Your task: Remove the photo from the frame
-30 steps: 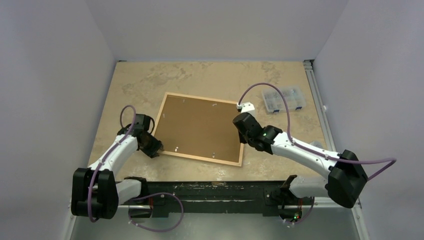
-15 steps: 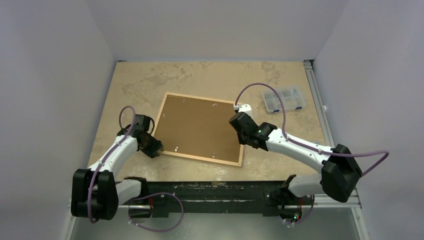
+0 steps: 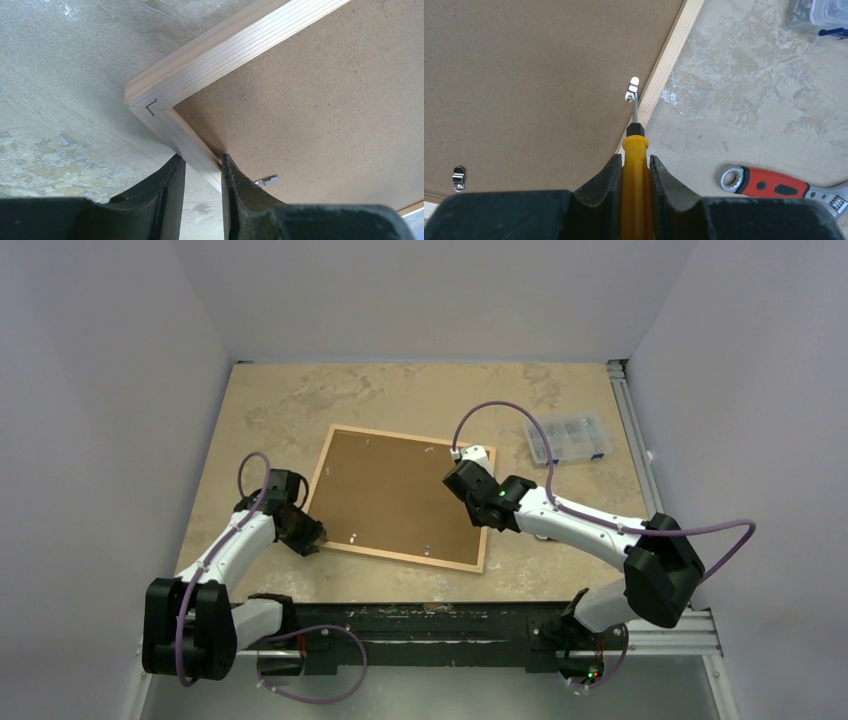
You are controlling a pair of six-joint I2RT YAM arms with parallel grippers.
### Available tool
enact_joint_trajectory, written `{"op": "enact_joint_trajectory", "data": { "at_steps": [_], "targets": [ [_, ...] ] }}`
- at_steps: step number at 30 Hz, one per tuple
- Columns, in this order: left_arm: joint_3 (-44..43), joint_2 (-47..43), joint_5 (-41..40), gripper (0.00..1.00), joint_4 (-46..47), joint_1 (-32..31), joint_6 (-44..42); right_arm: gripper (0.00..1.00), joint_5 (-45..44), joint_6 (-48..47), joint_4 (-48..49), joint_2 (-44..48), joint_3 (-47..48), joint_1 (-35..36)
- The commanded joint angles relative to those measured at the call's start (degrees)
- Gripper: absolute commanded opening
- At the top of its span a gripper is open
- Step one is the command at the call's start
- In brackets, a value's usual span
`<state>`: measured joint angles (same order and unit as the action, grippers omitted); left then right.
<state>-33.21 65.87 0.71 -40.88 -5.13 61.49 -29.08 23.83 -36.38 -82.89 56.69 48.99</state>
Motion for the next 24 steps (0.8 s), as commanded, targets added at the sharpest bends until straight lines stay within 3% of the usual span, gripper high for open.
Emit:
{"op": "enact_joint_trajectory", "data": {
  "at_steps": [1, 12, 24],
  "targets": [
    [1.07, -0.11, 2.55, 0.00, 1.00, 0.02, -1.98, 0.00, 1.28, -1.75, 1.39, -1.31, -0.83, -0.38],
    [1.44, -0.29, 3.19, 0.00, 1.34, -0.05, -1.90, 0.00, 13.54, -11.38, 16.37, 1.62, -5.21, -0.38],
    [2.01, -0.89, 3.25, 0.00, 1.32, -0.05, -1.55, 0.00, 18.32, -10.65, 15.48, 7.07, -5.36, -0.39]
  ]
}}
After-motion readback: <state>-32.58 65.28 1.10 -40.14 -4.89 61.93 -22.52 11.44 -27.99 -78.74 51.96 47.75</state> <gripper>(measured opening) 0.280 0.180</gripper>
